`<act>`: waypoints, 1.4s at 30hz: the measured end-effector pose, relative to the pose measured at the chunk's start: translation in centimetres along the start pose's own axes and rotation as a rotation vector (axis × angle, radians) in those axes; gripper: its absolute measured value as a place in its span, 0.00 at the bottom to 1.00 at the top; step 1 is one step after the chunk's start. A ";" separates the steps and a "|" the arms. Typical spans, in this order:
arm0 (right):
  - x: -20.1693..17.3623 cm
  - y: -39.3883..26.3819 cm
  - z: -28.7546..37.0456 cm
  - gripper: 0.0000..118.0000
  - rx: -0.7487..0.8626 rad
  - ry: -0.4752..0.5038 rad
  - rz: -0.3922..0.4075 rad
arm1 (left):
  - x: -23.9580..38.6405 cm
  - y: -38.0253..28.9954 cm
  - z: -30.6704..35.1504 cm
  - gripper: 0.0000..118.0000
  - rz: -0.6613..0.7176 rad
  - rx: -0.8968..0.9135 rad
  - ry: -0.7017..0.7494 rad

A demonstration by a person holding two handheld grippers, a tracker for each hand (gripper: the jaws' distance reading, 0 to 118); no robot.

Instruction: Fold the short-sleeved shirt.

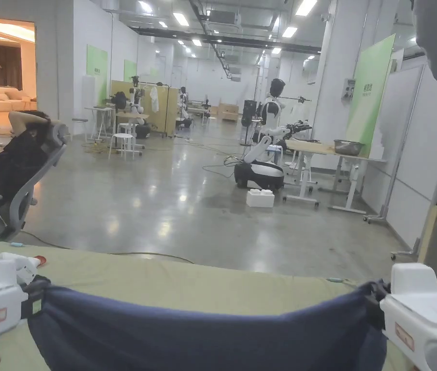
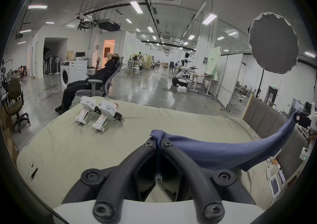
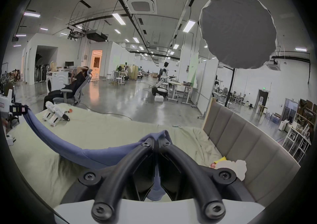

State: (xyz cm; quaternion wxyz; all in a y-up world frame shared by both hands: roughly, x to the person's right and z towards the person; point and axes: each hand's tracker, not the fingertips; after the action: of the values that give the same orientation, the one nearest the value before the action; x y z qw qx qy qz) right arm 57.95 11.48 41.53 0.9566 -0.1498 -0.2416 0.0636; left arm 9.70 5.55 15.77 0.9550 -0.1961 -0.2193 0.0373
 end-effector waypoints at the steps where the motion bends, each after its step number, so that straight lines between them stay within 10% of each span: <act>1: 0.1 -0.6 0.9 0.01 -0.005 0.007 0.001 | 0.0 -0.8 0.8 0.00 -0.013 -0.007 -0.003; 18: -0.9 -4.9 13.2 0.01 -0.089 0.060 0.059 | -2.8 -8.1 10.5 0.00 -0.006 -0.064 -0.016; 42: -3.0 -27.0 6.9 0.02 -0.567 0.110 -0.012 | -2.4 -24.1 7.4 0.01 -0.071 -0.624 0.150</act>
State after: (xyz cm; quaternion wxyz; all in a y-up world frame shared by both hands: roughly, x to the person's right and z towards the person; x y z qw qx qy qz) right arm 53.31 -12.96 54.52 0.8887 -0.4129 -0.1983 -0.0203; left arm 3.97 -14.40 30.33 0.8631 -0.4738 -0.1557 -0.0798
